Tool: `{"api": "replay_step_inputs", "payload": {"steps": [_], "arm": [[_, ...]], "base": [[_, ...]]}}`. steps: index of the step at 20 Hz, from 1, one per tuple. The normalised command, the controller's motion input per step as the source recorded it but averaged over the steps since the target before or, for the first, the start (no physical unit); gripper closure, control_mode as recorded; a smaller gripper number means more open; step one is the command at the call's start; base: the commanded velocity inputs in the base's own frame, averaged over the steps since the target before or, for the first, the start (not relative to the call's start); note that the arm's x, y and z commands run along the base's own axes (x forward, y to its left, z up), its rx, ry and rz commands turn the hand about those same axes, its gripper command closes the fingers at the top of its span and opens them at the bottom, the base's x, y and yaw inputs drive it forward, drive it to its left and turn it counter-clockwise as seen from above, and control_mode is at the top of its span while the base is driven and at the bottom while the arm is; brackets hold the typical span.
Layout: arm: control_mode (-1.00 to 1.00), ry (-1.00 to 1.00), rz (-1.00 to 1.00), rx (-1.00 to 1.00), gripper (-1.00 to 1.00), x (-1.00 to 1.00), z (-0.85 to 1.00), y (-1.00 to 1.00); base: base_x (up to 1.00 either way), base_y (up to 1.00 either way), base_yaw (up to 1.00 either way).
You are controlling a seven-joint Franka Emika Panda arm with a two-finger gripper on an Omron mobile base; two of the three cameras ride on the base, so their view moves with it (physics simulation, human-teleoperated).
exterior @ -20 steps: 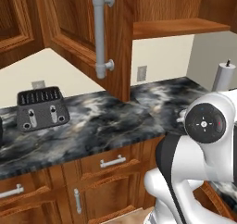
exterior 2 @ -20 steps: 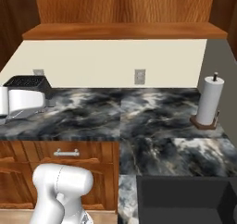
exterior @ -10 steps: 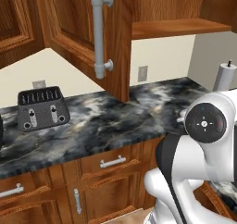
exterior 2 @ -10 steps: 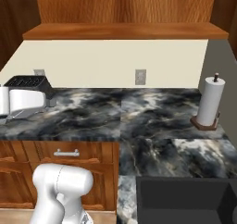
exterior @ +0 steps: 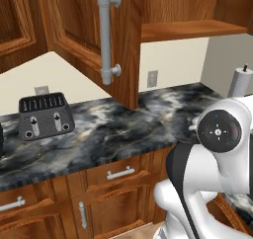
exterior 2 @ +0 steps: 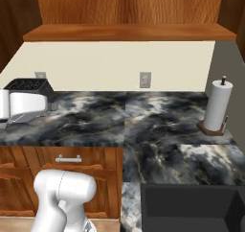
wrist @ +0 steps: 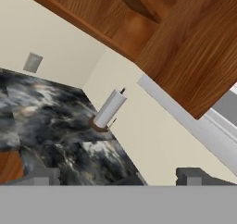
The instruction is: Close all open cabinet doors.
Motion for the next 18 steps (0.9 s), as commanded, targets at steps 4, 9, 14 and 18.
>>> {"api": "replay_step_inputs", "payload": {"steps": [4, 9, 14, 18], "arm": [[1.00, 0.00, 0.00, 0.00, -1.00, 0.00, 0.00, 0.00], [1.00, 0.00, 0.00, 0.00, -1.00, 0.00, 0.00, 0.00], [1.00, 0.00, 0.00, 0.00, -1.00, 0.00, 0.00, 0.00], [-1.00, -0.05, 0.02, 0.03, -1.00, 0.02, -0.13, -0.64]], "base": [[0.61, -0.12, 0.00], [0.12, 0.00, 0.00], [0.09, -0.08, 0.00], [0.00, 0.00, 0.00]]}}
